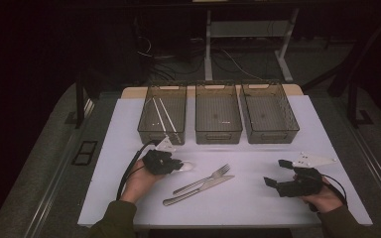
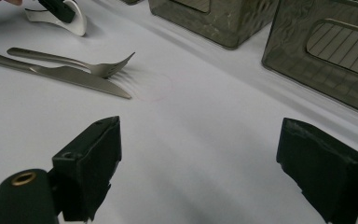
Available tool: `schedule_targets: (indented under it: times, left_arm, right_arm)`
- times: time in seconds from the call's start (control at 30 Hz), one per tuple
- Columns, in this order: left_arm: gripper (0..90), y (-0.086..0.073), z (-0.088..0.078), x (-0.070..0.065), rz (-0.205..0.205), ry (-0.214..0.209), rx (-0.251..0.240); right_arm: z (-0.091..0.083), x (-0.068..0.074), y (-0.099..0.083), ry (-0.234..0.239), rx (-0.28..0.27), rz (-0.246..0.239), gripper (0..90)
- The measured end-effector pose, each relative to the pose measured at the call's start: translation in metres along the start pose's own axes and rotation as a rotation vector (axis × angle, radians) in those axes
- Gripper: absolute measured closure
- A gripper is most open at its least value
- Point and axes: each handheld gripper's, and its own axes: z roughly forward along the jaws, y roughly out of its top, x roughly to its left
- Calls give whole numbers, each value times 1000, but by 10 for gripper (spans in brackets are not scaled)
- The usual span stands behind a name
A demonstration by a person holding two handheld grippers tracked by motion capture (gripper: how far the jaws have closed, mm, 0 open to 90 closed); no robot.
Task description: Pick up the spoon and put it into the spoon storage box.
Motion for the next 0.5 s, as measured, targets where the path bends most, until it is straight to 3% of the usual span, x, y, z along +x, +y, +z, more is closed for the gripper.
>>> schedule_targets:
  times: [0.5]
  left_arm:
    - [828,7,-11,-2,-11,-3,-29]
  right_arm:
    - [0,0,0,1,-3,0,137]
